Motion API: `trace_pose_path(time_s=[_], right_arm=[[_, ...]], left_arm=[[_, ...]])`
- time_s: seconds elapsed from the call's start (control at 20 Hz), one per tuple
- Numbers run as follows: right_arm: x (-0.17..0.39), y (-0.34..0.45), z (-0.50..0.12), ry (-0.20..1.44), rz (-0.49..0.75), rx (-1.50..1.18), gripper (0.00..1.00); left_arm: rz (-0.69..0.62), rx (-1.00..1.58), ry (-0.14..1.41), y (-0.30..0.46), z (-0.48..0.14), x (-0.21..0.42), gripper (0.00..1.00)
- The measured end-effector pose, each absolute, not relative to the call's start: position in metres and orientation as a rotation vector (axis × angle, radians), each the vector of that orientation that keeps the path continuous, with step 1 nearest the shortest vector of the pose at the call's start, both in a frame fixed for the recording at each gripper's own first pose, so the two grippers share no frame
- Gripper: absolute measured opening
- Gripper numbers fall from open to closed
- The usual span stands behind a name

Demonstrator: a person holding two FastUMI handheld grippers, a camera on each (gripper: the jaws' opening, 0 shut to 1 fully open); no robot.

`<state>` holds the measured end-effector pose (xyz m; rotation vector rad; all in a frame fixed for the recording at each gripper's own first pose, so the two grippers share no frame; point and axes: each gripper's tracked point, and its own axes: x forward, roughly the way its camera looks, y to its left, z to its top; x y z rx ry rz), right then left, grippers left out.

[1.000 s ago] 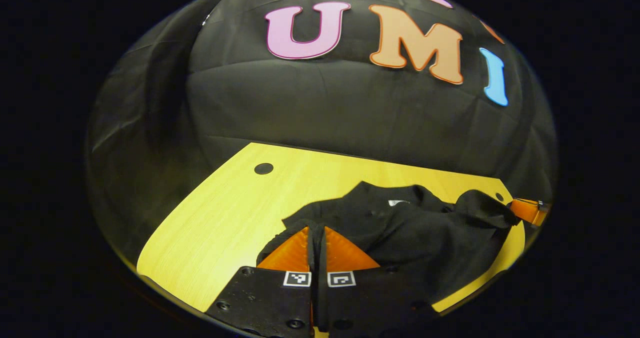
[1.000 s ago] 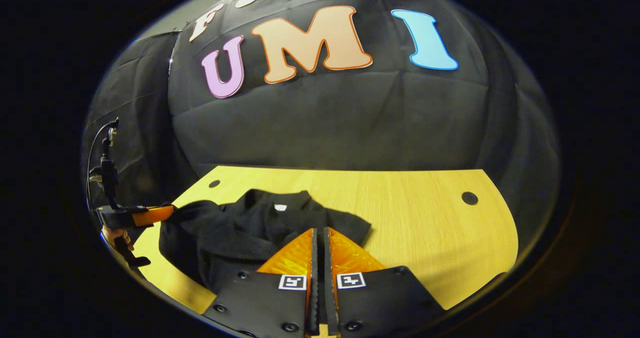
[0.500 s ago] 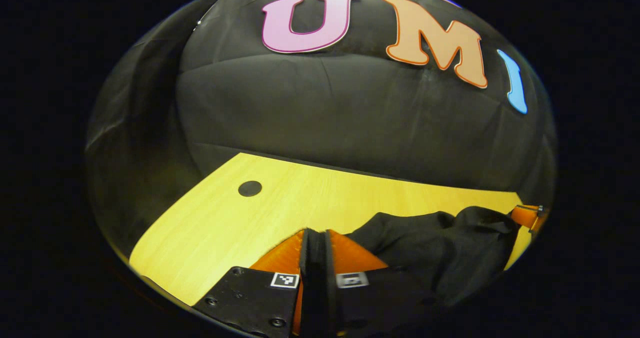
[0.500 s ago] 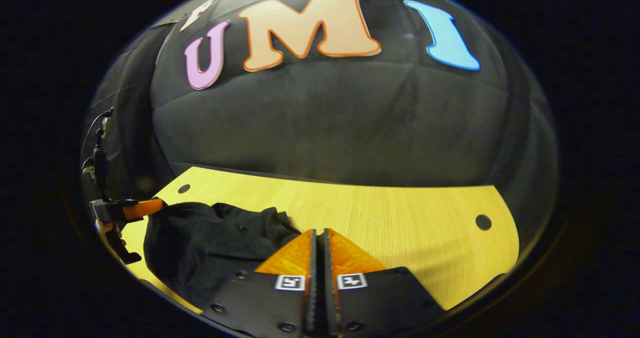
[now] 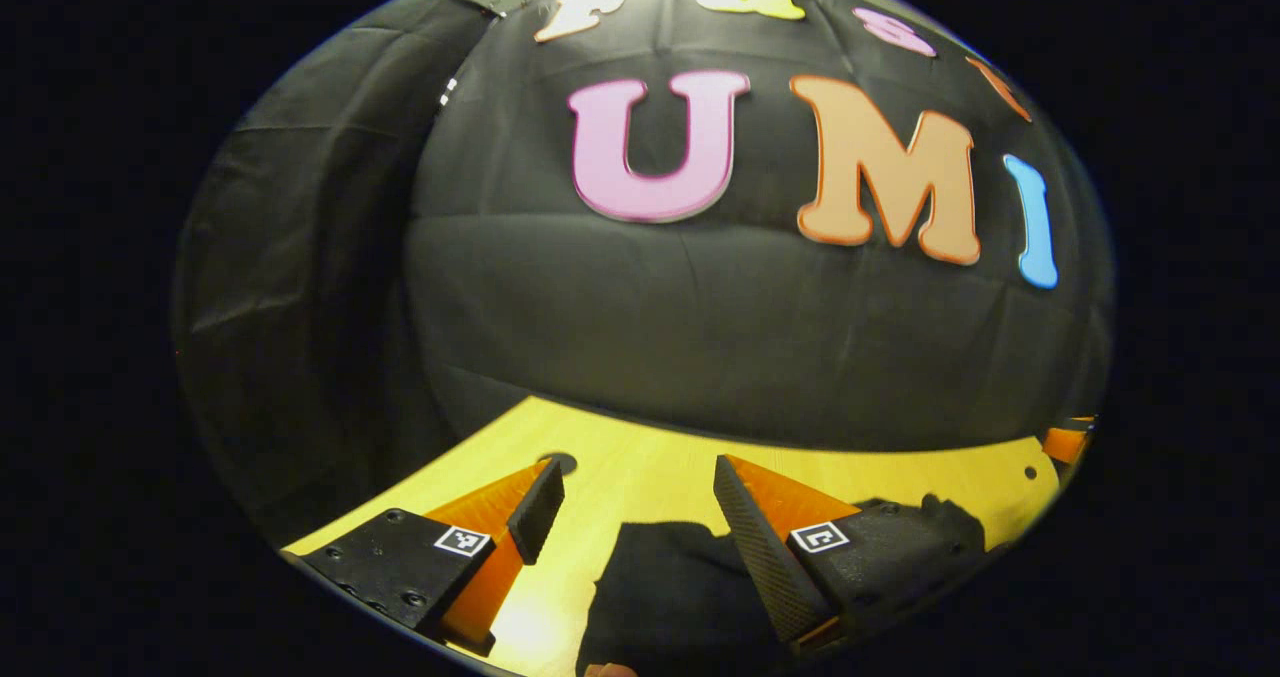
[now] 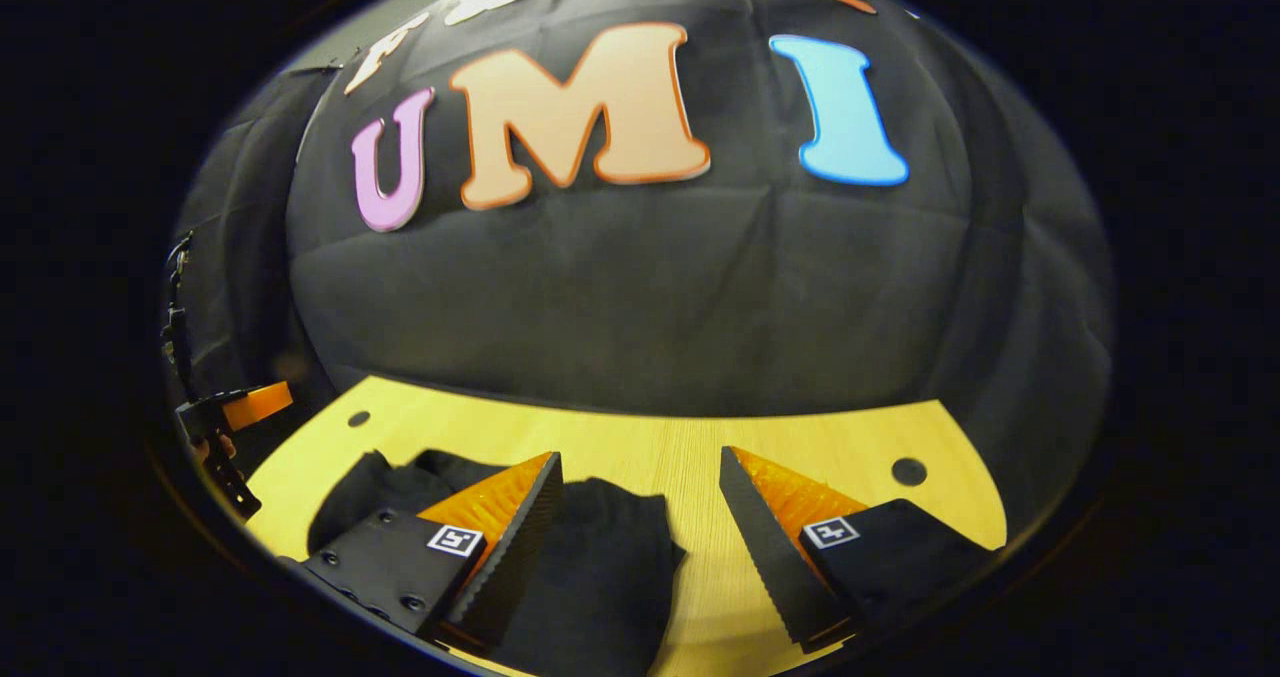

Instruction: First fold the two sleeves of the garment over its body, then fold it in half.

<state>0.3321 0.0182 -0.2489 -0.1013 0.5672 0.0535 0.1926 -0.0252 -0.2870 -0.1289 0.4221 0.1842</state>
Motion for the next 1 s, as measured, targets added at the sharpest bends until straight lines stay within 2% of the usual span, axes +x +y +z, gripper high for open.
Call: trace_pose_path(time_s=[0.05, 0.15, 0.3, 0.6, 0.75, 1.0], right_arm=[[0.322, 0.023, -0.221, 0.511, 0.062, -0.104, 0.98], [0.301, 0.034, -0.165, 0.382, 0.094, -0.111, 1.0], [0.243, 0.041, -0.117, 0.277, 0.134, -0.111, 0.99], [0.105, 0.085, -0.129, 0.3, 0.234, 0.065, 0.98], [0.075, 0.09, -0.119, 0.284, 0.22, 0.054, 0.98], [0.058, 0.109, -0.107, 0.25, 0.252, -0.03, 0.96]], left_arm=[[0.184, -0.136, 0.355, -0.023, -0.254, 0.19, 0.93], [0.154, -0.143, 0.273, -0.031, -0.2, 0.17, 0.92], [0.112, -0.115, 0.254, -0.037, -0.165, 0.109, 0.93], [0.114, -0.072, 0.299, -0.026, -0.14, 0.001, 0.91], [0.132, -0.101, 0.248, -0.015, -0.123, -0.004, 0.92], [0.122, -0.209, 0.199, -0.018, -0.11, 0.013, 0.93]])
